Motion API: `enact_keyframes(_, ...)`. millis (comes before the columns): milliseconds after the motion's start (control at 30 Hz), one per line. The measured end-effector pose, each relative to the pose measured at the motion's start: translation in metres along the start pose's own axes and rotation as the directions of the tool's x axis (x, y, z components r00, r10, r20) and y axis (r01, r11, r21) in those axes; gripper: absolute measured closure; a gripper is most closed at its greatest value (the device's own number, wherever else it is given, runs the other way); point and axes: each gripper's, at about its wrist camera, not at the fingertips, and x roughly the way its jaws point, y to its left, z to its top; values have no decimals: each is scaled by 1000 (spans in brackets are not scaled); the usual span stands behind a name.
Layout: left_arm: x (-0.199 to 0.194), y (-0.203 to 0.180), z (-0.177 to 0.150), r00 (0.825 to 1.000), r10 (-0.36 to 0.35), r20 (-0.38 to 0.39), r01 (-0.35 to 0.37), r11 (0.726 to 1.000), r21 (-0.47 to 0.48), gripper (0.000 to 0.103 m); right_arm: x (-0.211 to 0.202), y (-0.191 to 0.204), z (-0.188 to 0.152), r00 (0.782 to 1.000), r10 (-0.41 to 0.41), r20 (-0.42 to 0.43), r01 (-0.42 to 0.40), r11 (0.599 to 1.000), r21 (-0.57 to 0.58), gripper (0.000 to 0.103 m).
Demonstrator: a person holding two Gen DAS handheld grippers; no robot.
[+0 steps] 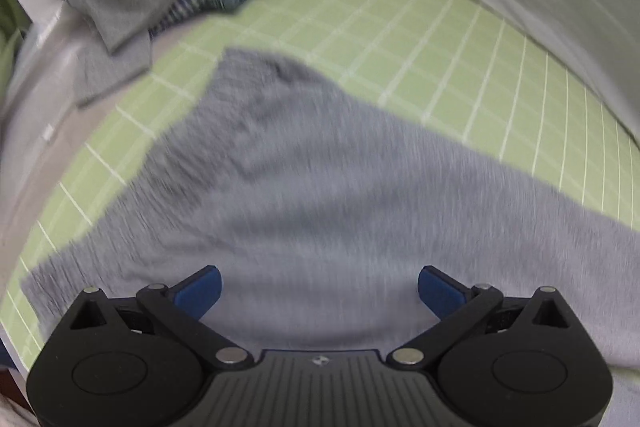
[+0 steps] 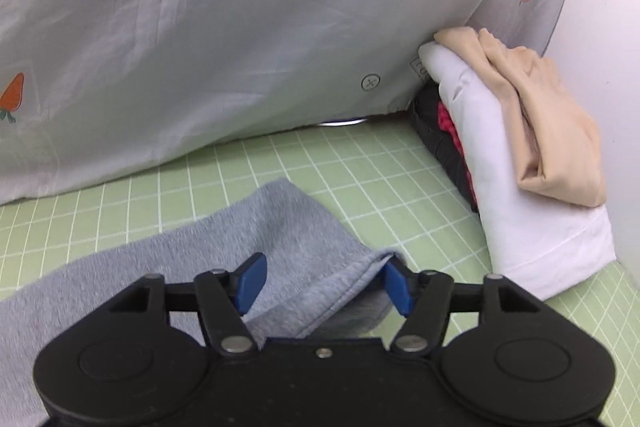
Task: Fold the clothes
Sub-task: 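Grasp the sweatpants leg hem with the right gripper and pull it straight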
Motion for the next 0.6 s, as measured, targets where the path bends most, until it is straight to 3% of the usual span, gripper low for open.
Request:
enact_keyframes(100,-4,6,20,999,6,49,-5,1000,-10,0,1,3,4,1000,-4,-30,4,1000,3,30)
enact_keyframes(133,-6,8,27,998,8,66,-7,1000,-13,0,4,2,4,998,20,-58,-20,1000,12,20)
enact_keyframes(200,-8,12,41,995,13,98,-12,1000,-19,0,15,0,2,986,75,-150,-70,997,37,18)
enact_keyframes(300,3,14,65,992,26,126,-22,999,-33,1,17,-6,0,979,29,-201,-22,999,39,18)
enact_keyframes(400,16,16,84,992,23,127,-15,998,-66,3,1,-12,1,979,-93,-184,97,995,17,15)
enact_keyframes(500,34,16,95,995,6,101,4,996,-93,6,-10,-14,2,959,-239,-153,236,971,-39,9)
enact_keyframes(600,48,14,99,997,2,82,7,994,-107,11,-8,-20,4,965,-216,-146,216,976,-17,5)
